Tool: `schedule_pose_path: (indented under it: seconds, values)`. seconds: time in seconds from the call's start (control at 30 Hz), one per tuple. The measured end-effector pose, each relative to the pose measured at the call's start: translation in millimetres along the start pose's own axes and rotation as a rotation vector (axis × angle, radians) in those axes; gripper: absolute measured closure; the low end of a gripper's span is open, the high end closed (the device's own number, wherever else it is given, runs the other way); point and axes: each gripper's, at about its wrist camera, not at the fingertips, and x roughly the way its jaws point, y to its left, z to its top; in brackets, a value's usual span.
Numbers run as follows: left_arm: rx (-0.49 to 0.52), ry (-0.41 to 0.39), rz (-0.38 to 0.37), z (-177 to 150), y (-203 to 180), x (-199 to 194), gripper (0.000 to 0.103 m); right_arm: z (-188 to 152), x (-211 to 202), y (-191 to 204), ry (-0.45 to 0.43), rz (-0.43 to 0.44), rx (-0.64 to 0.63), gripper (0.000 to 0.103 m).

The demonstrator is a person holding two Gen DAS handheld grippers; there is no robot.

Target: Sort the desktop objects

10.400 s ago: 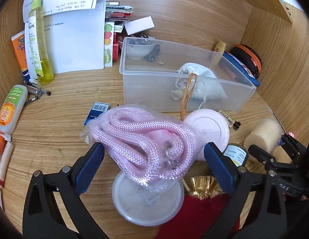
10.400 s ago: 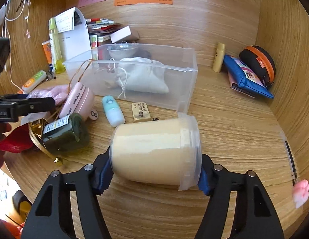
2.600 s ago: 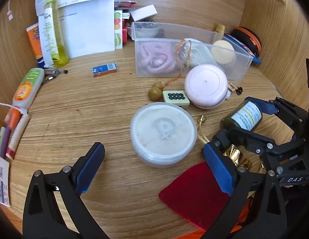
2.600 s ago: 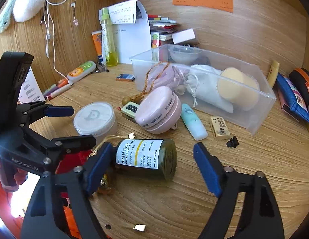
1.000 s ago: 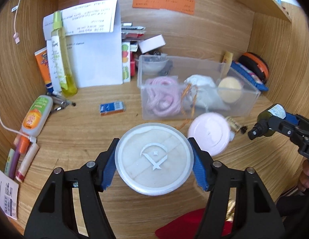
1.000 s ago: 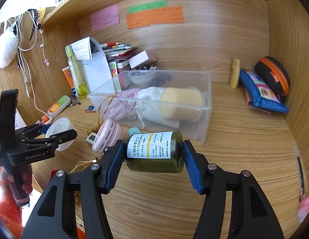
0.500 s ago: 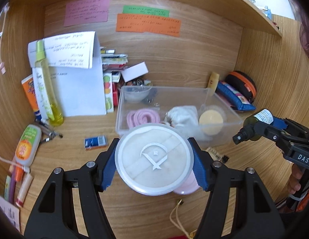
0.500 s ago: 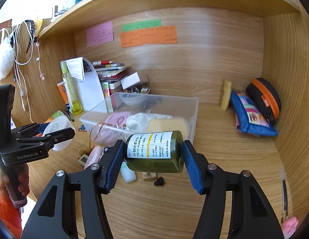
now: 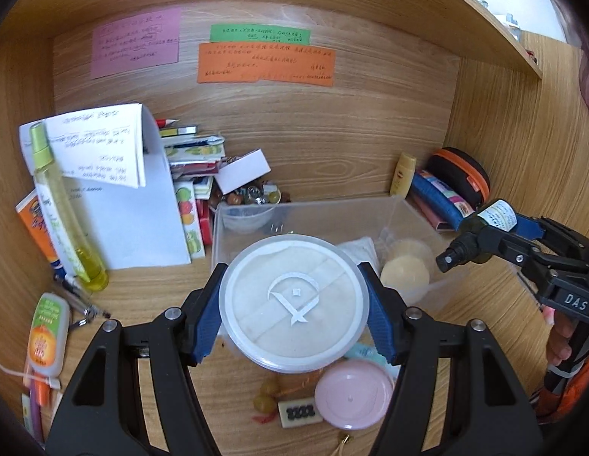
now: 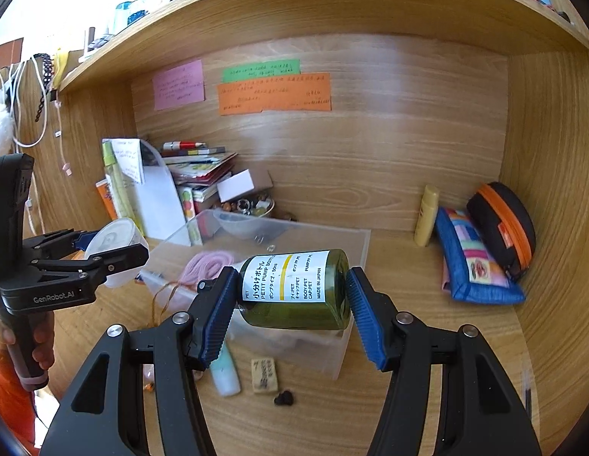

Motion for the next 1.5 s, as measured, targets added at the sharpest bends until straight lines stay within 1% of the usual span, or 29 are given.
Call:
schedule_pose_path:
  seconds: [0.27,0.33,0.43,0.53,0.67,0.9,1.03,1.1,1.2,1.3,1.37,1.43,1.5]
  values:
    - [0.028,-0.026,-0.008,27,0,5,0.038,25,18,-5,-0.021,0.002,0.008,0.048]
    - [0.046,-0.045,0.0,33,-1,4,0.038,33,23,-5,-0.025,-0.003,-0.009,0.048]
    - [0.065,-0.062,-0.008,42,-2,2,0.038,43,31,-4,-0.028,-0.013,-0.046,0.048]
    - [0.089,-0.035,0.002,43,-3,15,0.038,51,46,-1,-0.011,-0.016,-0.072,0.048]
    - [0.042,0.032,-0.012,35,8,40,0.038,45,72,1,0.049,-0.006,-0.071,0.048]
    - [0.009,0.044,0.038,26,25,55,0.038,29,105,-6,0.141,0.027,-0.035,0.048]
    - [0.0,0.072,0.026,20,26,67,0.037,23,117,-5,0.182,0.04,-0.038,0.048]
    - [0.005,0.078,0.025,18,24,69,0.035,19,121,-4,0.201,0.037,-0.047,0.048]
    - [0.009,0.075,0.017,16,22,70,0.029,17,123,-1,0.209,0.02,-0.065,0.048]
    - [0.02,0.074,0.022,17,20,70,0.029,16,123,1,0.208,0.019,-0.073,0.047]
    - [0.025,0.068,0.022,17,19,67,0.028,16,123,1,0.209,0.01,-0.079,0.043]
    - [0.029,0.056,0.029,18,19,63,0.024,16,124,3,0.206,0.009,-0.082,0.041]
    - [0.034,0.042,0.042,19,19,58,0.018,17,123,4,0.196,0.006,-0.084,0.038]
